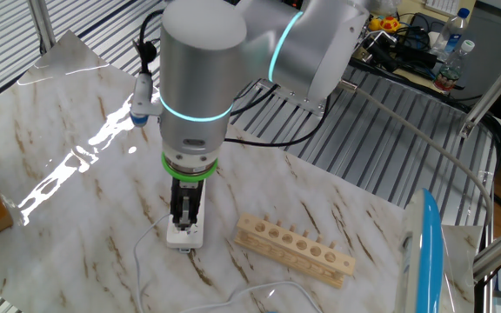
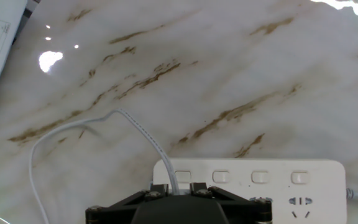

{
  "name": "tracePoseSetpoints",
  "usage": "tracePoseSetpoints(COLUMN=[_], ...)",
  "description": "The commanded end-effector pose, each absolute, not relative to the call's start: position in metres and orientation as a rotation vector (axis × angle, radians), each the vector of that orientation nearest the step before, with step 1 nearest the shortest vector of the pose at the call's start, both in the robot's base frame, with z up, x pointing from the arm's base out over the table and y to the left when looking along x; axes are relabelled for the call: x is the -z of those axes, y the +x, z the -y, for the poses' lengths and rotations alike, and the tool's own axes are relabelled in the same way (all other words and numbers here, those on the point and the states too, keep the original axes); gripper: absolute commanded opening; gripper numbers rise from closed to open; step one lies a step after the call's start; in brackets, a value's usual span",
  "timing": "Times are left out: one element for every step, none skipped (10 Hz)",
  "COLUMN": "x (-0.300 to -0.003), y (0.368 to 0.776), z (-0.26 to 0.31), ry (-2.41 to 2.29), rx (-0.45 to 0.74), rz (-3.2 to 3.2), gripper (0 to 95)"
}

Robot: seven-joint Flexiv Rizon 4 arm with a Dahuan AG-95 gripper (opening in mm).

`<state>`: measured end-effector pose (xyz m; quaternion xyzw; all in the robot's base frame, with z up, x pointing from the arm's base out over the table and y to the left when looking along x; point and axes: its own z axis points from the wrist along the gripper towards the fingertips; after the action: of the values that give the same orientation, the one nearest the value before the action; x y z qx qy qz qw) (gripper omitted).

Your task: Plug in the power cord of the desk lamp, turn on the socket, and light up the desk lamp

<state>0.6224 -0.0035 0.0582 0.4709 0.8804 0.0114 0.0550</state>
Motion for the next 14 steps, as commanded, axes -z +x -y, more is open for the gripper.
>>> tracePoseSetpoints(x=[-0.0594,-0.0592,-0.0590,-0.0582,-0.0577,-0.0568,-0.0559,-0.0552,-0.0533,-0.0521,-0.0526,-0.0529,-0.0528,-0.0527], y=[0.6210,0.6210,0.6209,0.6201,0.6194,0.6181,0.6166,0.6155,0.6136,0.6132,0.6133,0.6133,0.6133,0.6133], z=[0.0038,0.0037,0.0037,0.0037,0.0036,0.0033,0.0028,0.0022,0.0017,0.0018,0.0016,0.0013,0.0013,0.0013], ry=[1.429,1.426,1.425,1.423,1.421,1.417,1.413,1.414,1.409,1.406,1.405,1.405,1.406,1.409], rx=[-0.034,-0.034,-0.033,-0.037,-0.038,-0.038,-0.037,-0.038,-0.034,-0.035,-0.037,-0.036,-0.035,-0.034], rz=[-2.664,-2.661,-2.660,-2.655,-2.655,-2.653,-2.654,-2.650,-2.647,-2.646,-2.644,-2.645,-2.648,-2.654], gripper=[0.0,0.0,0.0,0.0,0.0,0.0,0.0,0.0,0.0,0.0,0.0,0.0,0.0,0.0])
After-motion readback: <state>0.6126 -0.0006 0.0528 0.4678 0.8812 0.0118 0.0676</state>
